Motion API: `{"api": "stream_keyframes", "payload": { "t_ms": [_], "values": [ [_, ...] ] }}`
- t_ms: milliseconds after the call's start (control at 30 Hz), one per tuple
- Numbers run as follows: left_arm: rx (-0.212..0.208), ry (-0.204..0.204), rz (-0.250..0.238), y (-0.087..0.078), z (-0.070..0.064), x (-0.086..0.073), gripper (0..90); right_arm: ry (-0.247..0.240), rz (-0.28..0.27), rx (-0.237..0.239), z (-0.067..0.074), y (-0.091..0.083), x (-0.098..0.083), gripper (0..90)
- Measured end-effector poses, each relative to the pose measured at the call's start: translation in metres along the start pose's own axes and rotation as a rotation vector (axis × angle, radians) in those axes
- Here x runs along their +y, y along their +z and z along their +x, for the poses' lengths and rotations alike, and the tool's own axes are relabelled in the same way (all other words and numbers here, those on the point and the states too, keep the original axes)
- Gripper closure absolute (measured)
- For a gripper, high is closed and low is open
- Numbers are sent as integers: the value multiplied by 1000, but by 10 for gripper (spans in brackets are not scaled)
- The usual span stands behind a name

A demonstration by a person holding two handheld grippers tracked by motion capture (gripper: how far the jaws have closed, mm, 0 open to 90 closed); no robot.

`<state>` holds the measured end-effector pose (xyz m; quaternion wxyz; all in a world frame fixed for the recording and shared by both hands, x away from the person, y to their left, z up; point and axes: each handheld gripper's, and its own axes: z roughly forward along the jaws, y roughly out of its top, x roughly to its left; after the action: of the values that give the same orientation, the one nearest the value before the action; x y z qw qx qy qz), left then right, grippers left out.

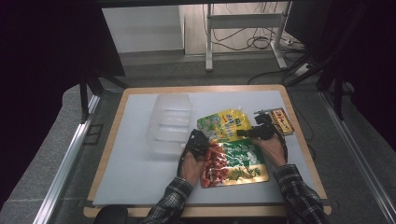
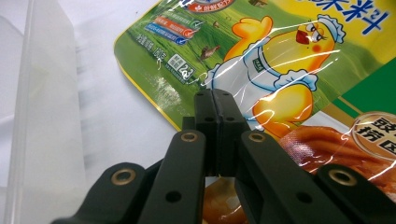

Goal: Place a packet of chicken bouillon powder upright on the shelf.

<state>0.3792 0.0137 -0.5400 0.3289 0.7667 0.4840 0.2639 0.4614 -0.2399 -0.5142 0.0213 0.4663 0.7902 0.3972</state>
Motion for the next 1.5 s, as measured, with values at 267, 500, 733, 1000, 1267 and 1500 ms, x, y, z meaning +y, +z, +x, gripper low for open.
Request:
{"api": "stream_keyframes", "payload": {
  "t_ms": [267,500,733,1000,1267,1500],
  "values": [
    [-11,-5,0,-2,2,-1,898,12,-55,-1,1,-11,3,750],
    [-24,-13,0,-8,8,-4,877,-56,-65,-23,9,-14,7,833],
    [-30,2,-15,-16,7,-3,815,-87,-76,-33,17,-20,13,838],
    [-46,18,-52,-28,3,-1,736,-107,-99,-20,26,-30,24,843],
    [-60,51,-72,-40,3,-3,658,-112,-129,-7,32,-42,32,847],
    [-122,54,-80,-53,0,-7,608,-136,-141,2,42,-50,40,850]
  ]
}}
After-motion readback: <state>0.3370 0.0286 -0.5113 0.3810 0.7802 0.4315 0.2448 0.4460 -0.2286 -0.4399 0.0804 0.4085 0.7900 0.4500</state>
